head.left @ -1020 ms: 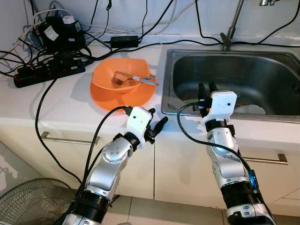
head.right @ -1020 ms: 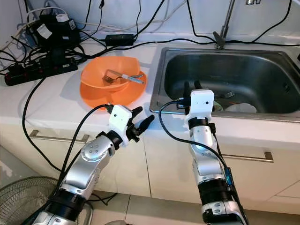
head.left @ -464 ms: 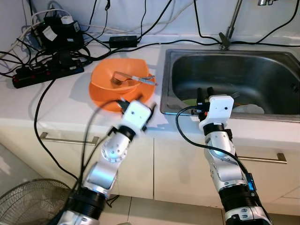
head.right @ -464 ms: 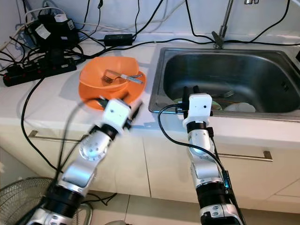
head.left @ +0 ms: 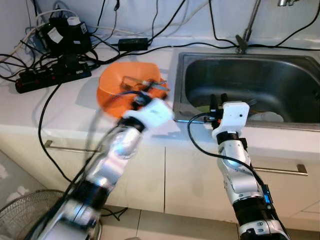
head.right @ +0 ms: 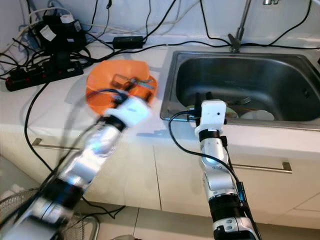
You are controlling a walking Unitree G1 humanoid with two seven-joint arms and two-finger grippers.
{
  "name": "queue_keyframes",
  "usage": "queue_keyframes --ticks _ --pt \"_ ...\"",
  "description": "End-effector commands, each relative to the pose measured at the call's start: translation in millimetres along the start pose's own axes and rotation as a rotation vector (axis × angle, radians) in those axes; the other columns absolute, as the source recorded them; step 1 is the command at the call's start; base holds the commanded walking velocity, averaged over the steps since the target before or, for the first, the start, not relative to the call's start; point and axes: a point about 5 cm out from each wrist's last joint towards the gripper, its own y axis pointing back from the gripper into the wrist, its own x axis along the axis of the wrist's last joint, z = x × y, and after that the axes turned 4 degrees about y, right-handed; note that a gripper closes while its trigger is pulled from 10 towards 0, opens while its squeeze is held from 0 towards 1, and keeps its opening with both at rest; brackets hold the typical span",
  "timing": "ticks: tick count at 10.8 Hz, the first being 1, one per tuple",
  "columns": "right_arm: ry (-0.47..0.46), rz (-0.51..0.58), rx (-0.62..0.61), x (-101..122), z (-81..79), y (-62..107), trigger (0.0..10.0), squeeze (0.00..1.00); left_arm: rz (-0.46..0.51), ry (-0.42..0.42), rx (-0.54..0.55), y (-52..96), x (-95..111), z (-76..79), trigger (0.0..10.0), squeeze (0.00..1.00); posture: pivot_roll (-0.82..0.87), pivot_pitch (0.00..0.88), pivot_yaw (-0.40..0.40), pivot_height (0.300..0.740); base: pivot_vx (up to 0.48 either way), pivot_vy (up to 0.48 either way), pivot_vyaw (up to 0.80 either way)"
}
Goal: Kitchen organization
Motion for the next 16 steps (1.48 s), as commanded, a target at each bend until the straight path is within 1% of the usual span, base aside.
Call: queue_keyframes --ticks 1,2,4,7,10,12,14,16 --pt "-0.002 0.003 0.003 2.9 -3.4 -3.6 10.0 0.00 0.005 -0.059 -0.032 -5.3 0.9 5.6 10.0 0.00 0.08 0.000 0.066 0.740 0.000 0.000 0.00" --pt "-0.003 0.007 0.003 4.4 -3.6 -3.9 10.0 0.00 0.007 -0.091 -0.062 -9.5 2.2 9.9 10.0 0.00 0.07 0.000 0.069 0.740 0.000 0.000 0.00" --pt "-0.001 0.003 -0.020 3.3 2.0 -3.5 10.0 0.00 0.008 -0.127 -0.050 -15.8 4.4 9.8 10.0 0.00 0.07 0.000 0.068 0.740 0.000 0.000 0.00" --pt "-0.002 0.005 -0.022 3.6 2.5 -3.4 10.0 0.00 0.031 -0.172 0.002 -20.9 10.6 0.2 10.0 0.00 0.08 0.000 0.065 0.740 0.000 0.000 0.00" --pt "-0.002 0.004 -0.020 3.7 2.2 -4.5 10.0 0.00 -0.010 -0.214 -0.011 -24.4 2.7 0.7 10.0 0.00 0.07 0.000 0.064 0.740 0.000 0.000 0.00" --pt "-0.003 0.002 -0.019 3.4 1.8 -4.3 10.0 0.00 -0.041 -0.230 -0.018 -28.3 -2.6 7.0 10.0 0.00 0.07 0.000 0.065 0.740 0.000 0.000 0.00" --pt "-0.005 0.005 -0.019 4.2 1.3 -4.7 10.0 0.00 -0.030 -0.242 -0.010 -34.1 1.0 8.1 10.0 0.00 0.07 0.000 0.065 0.740 0.000 0.000 0.00" --pt "-0.006 0.006 -0.018 4.2 1.2 -4.9 10.0 0.00 -0.010 -0.263 0.020 -38.6 5.0 6.2 10.0 0.00 0.07 0.000 0.063 0.740 0.000 0.000 0.00"
